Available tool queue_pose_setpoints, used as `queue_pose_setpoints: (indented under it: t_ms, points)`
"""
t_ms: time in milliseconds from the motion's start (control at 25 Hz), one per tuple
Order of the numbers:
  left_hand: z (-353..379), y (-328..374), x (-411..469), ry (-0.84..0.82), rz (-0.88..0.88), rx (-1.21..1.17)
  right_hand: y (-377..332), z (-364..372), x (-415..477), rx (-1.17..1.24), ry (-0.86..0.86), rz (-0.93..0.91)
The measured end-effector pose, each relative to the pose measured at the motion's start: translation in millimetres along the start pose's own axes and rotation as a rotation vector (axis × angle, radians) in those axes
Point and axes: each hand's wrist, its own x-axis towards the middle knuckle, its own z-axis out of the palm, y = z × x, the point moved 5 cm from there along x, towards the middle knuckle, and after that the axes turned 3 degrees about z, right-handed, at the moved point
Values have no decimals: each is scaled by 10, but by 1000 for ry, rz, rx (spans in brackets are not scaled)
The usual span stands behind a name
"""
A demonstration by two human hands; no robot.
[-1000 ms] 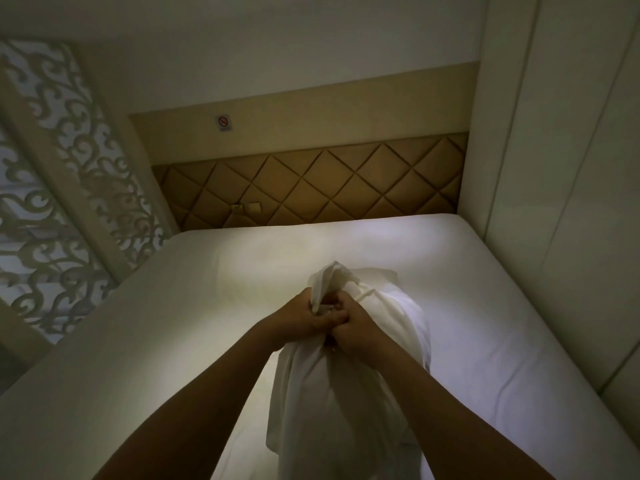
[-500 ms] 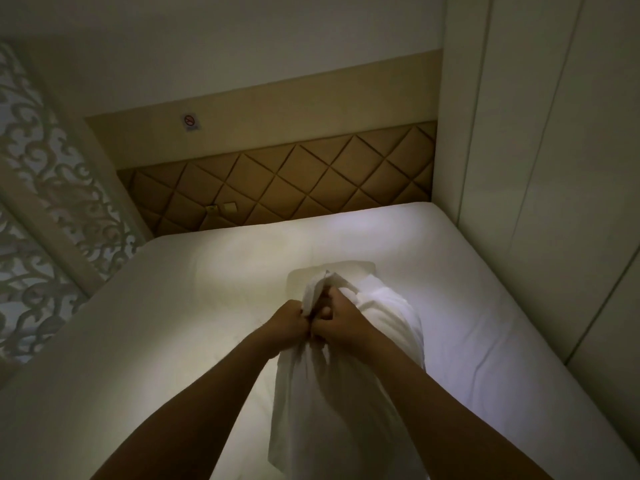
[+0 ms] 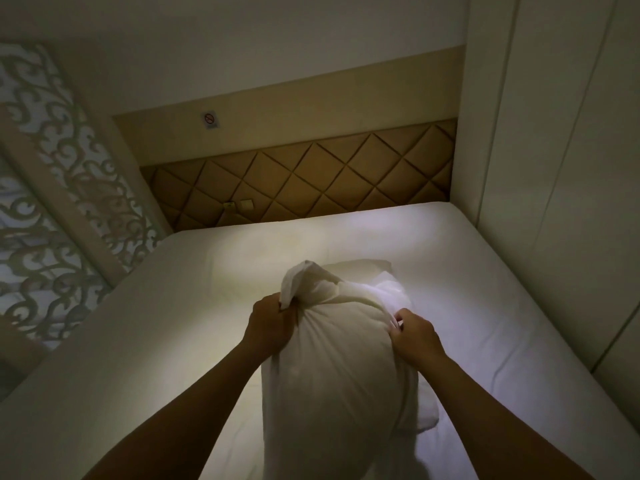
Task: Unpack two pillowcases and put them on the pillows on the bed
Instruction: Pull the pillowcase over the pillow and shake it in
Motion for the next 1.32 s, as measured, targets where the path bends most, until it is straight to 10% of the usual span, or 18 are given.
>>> queue_pose_setpoints:
  t_ms: [360,720,1320]
  points:
    - [-497,-107,-243,345,-22,-84,-1018,-55,-233,-178,137,-346]
    - [-802,18,-127,553,9,-252,-1734,-414,-515,-340,650,-674]
    - [-221,-134,55,437,-403,-286,-250,386,-545,-90,132,5]
